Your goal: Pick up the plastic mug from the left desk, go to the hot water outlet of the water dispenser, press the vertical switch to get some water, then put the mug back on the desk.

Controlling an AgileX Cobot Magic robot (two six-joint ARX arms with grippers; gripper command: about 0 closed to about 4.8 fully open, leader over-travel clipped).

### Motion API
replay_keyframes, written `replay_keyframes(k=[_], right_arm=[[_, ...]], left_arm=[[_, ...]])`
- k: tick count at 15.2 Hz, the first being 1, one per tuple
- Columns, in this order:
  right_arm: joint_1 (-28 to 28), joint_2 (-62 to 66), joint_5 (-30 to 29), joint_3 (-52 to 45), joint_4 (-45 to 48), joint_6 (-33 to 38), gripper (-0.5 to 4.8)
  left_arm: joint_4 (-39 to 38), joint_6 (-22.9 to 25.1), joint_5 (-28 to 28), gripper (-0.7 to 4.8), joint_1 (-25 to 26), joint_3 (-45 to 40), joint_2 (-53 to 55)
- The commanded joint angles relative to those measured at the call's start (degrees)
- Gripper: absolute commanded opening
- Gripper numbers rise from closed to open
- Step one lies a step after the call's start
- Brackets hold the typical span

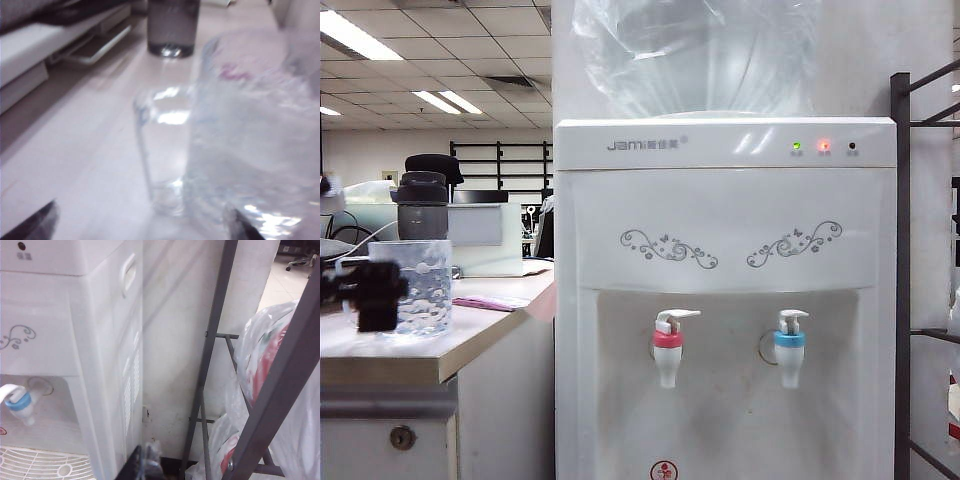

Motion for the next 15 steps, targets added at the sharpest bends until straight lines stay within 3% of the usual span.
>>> replay_keyframes(k=[1,4,9,14,15], right_arm=[[0.00,-0.02,-0.09,0.22,0.61,-0.17,-0.05],[0.02,-0.02,-0.09,0.22,0.61,-0.17,-0.05],[0.02,-0.02,-0.09,0.22,0.61,-0.17,-0.05],[0.02,-0.02,-0.11,0.22,0.61,-0.15,-0.05],[0.02,-0.02,-0.09,0.22,0.61,-0.17,-0.05]], left_arm=[[1.88,-0.04,1.92,4.63,-0.11,0.11,-1.57],[1.90,-0.04,6.86,4.63,-0.11,-3.67,-3.26],[1.92,-0.02,6.86,4.63,-0.11,-11.28,-9.86],[1.92,-0.02,6.86,4.63,-0.11,-12.20,-24.63],[1.90,-0.02,8.46,4.63,-0.11,-12.35,-36.33]])
